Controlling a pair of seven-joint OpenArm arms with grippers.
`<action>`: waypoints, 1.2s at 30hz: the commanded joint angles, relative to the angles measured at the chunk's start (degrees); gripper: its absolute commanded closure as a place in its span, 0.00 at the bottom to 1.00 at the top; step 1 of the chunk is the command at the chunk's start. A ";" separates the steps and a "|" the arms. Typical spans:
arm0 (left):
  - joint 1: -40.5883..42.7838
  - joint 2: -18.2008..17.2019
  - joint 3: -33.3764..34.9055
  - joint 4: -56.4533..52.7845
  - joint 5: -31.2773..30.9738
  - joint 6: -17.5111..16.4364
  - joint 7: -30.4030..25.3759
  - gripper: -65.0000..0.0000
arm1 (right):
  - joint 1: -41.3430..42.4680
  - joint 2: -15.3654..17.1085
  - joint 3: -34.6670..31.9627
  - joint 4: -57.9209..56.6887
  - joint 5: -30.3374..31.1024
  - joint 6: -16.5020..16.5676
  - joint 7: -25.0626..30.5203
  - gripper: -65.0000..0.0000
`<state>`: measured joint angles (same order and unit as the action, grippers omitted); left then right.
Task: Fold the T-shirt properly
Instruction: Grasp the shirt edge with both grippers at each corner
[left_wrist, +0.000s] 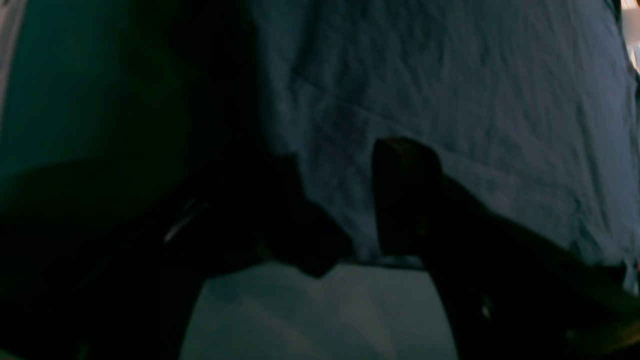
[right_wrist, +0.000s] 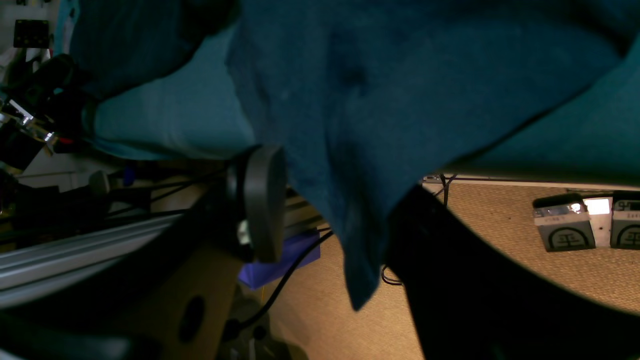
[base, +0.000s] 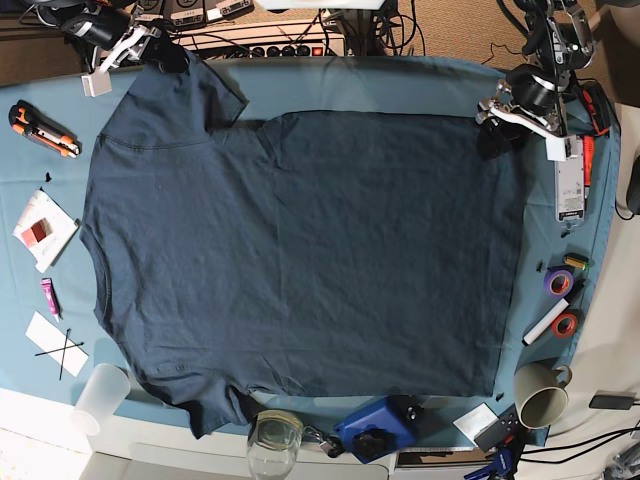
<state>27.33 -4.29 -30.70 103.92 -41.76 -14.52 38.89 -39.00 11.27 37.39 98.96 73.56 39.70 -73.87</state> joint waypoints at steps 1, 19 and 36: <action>0.31 -0.33 -0.17 0.72 1.14 1.31 0.13 0.49 | -0.31 0.81 0.50 0.74 1.57 0.30 0.85 0.63; 0.76 -0.33 -0.17 0.70 1.29 1.84 2.67 0.77 | 1.09 0.76 0.48 0.72 -3.19 0.30 4.48 0.63; 0.74 -0.33 -0.17 0.72 1.29 -6.78 -1.40 0.81 | 2.97 -0.55 0.44 0.68 -9.18 0.30 7.96 0.88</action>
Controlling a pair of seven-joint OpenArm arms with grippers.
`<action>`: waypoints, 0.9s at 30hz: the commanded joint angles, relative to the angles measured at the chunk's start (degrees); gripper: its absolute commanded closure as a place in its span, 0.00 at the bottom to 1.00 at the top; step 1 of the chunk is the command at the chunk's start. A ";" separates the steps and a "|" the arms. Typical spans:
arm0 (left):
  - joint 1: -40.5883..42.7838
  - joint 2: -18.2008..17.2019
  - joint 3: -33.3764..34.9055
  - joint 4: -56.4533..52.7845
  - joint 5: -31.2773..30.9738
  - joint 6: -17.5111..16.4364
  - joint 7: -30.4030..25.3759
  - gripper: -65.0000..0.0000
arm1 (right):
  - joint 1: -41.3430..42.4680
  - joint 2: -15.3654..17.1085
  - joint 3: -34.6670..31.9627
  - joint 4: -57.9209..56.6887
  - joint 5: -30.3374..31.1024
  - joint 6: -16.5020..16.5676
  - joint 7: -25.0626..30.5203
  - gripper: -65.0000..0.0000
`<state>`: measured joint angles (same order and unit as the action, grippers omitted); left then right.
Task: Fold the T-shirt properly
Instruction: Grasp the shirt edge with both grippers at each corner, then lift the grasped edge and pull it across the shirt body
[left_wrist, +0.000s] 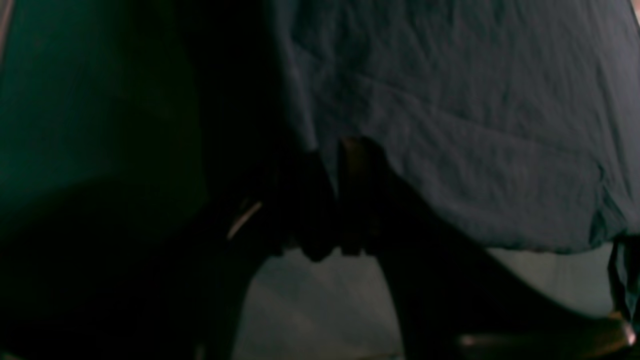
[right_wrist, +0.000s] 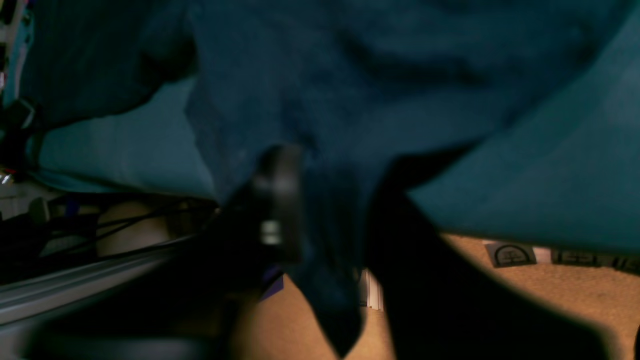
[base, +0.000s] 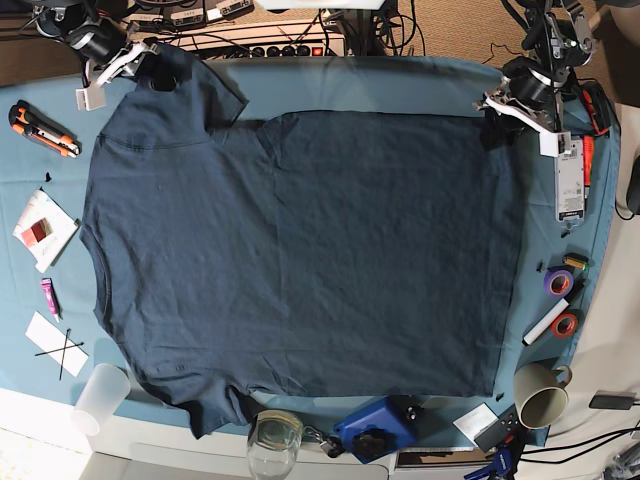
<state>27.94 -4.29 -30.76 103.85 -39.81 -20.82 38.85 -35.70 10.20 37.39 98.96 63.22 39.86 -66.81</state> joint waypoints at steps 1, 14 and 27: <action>0.15 -0.33 -0.11 0.79 -0.66 -0.46 -1.25 0.87 | -0.33 0.22 0.44 0.68 1.14 0.14 0.83 0.97; 1.70 -0.35 -4.76 1.70 -2.95 -0.48 7.08 1.00 | -4.98 -0.04 0.61 5.60 4.07 0.14 -1.75 1.00; 8.39 -0.37 -12.55 1.92 -11.50 -3.26 8.90 1.00 | -11.30 0.00 8.13 10.67 10.80 0.14 -5.29 1.00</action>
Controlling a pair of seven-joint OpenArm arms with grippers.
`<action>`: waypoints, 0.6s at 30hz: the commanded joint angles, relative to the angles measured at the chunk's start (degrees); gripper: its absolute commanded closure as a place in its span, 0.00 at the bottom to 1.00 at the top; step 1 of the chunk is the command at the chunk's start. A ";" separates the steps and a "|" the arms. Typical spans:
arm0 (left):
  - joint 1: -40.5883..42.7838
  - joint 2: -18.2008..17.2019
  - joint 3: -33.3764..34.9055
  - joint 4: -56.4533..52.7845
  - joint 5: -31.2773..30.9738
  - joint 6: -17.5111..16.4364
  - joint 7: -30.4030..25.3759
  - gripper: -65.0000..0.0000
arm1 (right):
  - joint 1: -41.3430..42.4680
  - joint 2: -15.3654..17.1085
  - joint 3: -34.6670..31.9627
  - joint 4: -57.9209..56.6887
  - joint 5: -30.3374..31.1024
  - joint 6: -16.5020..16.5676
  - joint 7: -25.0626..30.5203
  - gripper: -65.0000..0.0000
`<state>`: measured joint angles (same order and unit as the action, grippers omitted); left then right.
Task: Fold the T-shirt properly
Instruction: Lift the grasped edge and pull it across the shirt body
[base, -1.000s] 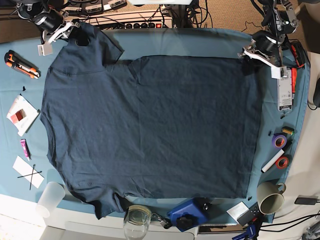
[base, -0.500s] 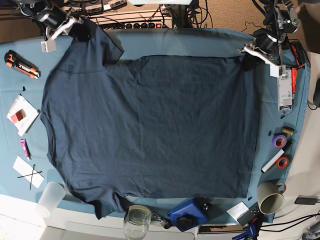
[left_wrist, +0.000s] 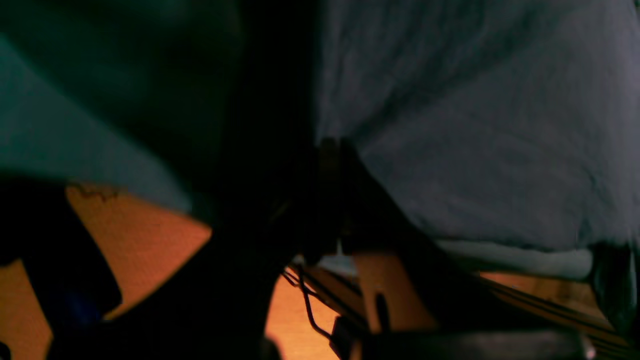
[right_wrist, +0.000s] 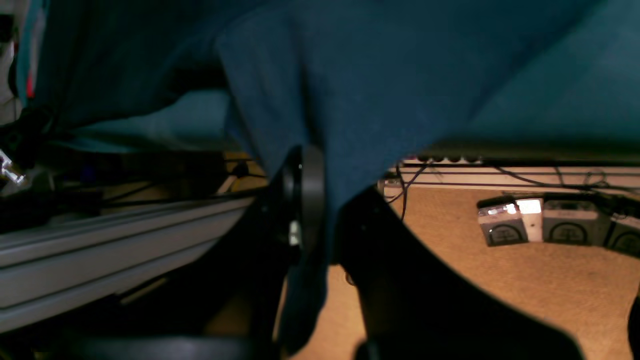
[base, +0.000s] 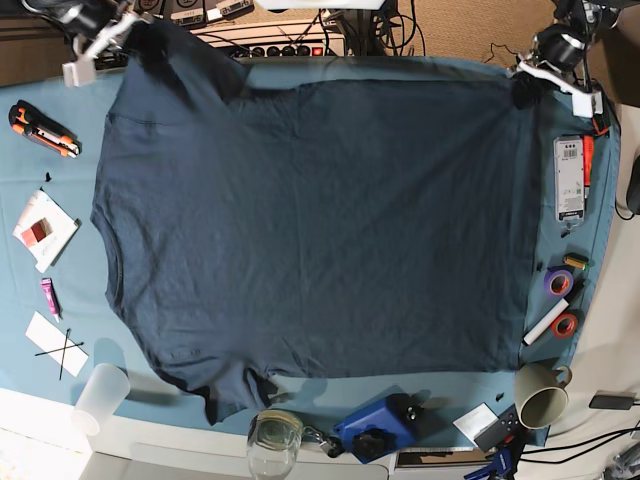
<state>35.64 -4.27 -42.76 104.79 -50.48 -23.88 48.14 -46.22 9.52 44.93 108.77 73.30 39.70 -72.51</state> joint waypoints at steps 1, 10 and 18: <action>1.25 -0.39 -1.01 0.98 -1.05 -0.20 -0.37 1.00 | -1.51 0.72 1.88 0.85 1.79 0.30 -0.42 1.00; 4.59 -0.87 -3.67 1.01 -3.98 -3.04 0.44 1.00 | -4.68 2.47 6.29 0.83 8.37 0.30 -5.75 1.00; 7.91 -1.81 -6.64 1.90 -4.02 -2.99 1.20 1.00 | -8.09 2.89 6.43 0.83 10.93 0.30 -7.49 1.00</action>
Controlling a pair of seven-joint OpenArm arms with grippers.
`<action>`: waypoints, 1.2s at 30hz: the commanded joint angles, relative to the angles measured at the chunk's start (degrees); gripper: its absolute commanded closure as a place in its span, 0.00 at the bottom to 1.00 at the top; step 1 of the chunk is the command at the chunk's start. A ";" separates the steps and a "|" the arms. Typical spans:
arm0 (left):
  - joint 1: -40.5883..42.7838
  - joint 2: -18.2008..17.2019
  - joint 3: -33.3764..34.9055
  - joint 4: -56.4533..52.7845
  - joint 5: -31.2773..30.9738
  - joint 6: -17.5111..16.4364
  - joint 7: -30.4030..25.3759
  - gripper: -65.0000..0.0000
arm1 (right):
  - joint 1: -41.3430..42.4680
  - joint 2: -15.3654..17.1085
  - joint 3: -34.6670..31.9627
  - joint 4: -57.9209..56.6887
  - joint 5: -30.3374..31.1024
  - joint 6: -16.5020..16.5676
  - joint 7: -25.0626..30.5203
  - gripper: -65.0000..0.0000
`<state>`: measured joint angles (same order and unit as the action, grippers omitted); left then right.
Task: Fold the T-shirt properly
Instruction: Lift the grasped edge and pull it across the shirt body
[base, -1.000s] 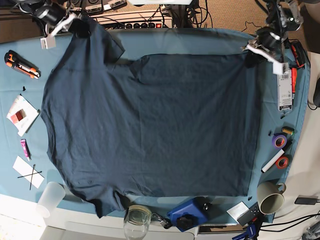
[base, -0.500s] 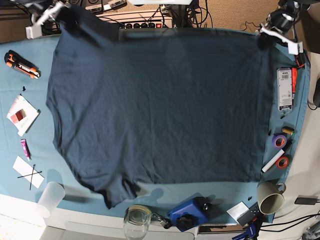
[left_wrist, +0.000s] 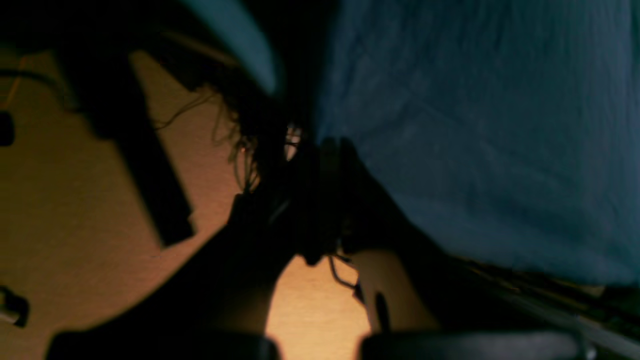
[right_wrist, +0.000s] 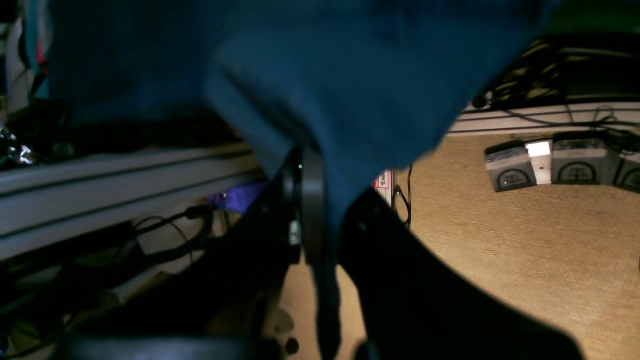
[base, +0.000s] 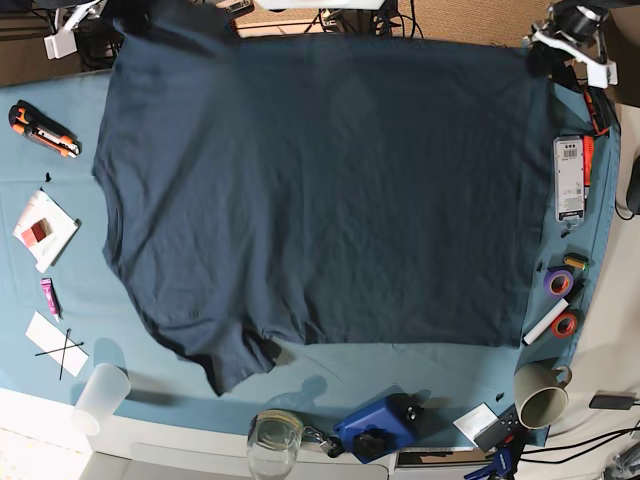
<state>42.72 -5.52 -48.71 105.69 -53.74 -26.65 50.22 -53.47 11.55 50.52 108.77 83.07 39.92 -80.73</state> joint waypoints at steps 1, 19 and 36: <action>1.31 -0.74 -1.40 1.14 -1.05 -0.24 -0.87 1.00 | -0.81 0.94 0.85 0.83 1.14 0.08 0.73 1.00; -4.85 -2.62 -2.05 1.18 -2.80 0.31 -1.09 1.00 | 7.19 1.77 0.81 0.76 -7.32 0.08 3.50 1.00; -11.85 -3.69 7.02 1.16 11.65 9.35 -7.82 1.00 | 17.03 1.79 -5.49 0.63 -20.87 0.08 12.94 1.00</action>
<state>30.65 -8.36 -41.10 105.91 -41.87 -17.41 44.01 -36.16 12.40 44.45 108.71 61.47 40.12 -69.04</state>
